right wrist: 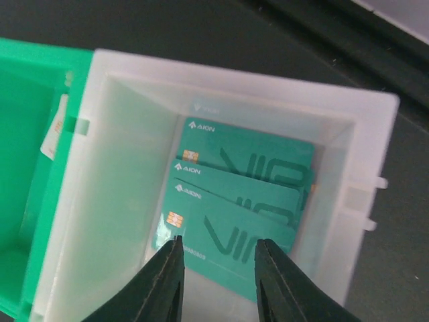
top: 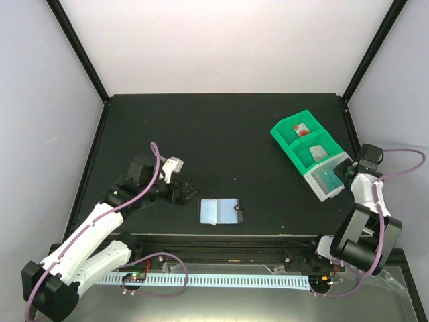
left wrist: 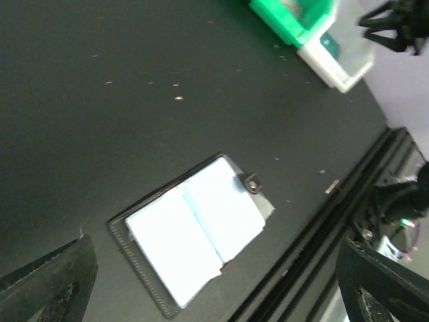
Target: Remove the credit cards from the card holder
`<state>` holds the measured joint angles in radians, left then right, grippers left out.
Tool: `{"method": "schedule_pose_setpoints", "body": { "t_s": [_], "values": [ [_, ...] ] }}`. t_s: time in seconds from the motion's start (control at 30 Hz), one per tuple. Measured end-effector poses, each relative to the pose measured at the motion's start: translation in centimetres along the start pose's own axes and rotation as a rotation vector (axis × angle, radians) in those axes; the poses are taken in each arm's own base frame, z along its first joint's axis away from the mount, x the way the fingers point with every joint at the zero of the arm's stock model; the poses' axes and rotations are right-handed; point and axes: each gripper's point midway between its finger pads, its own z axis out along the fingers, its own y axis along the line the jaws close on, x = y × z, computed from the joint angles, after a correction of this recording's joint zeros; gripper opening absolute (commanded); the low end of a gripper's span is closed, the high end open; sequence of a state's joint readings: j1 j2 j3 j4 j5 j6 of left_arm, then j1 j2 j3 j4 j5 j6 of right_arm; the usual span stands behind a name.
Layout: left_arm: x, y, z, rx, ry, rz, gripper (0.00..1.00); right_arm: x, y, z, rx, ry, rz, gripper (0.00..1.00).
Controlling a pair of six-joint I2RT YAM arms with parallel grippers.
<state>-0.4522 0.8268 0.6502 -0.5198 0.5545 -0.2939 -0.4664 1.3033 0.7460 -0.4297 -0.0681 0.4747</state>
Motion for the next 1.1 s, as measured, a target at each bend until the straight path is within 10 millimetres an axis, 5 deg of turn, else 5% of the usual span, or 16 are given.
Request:
{"method": "schedule_pose_setpoints", "body": {
  "t_s": [0.33,0.57,0.83,1.1],
  "values": [
    [-0.1,2.7,-0.2,-0.146,0.002,-0.087,0.98,-1.8,1.9,-4.2,-0.059,-0.089,0.017,0.40],
    [0.2,2.4,0.5,-0.109,0.024,-0.134,0.82,1.2,8.4,-6.9,-0.250,-0.065,-0.122,0.40],
    [3.0,2.4,3.0,0.019,0.081,-0.246,0.71,10.7,17.5,-10.9,-0.535,0.086,-0.379,0.39],
    [6.0,3.9,5.5,0.066,0.116,-0.368,0.69,23.3,19.2,-11.3,-0.637,0.343,-0.571,0.39]
  ]
}}
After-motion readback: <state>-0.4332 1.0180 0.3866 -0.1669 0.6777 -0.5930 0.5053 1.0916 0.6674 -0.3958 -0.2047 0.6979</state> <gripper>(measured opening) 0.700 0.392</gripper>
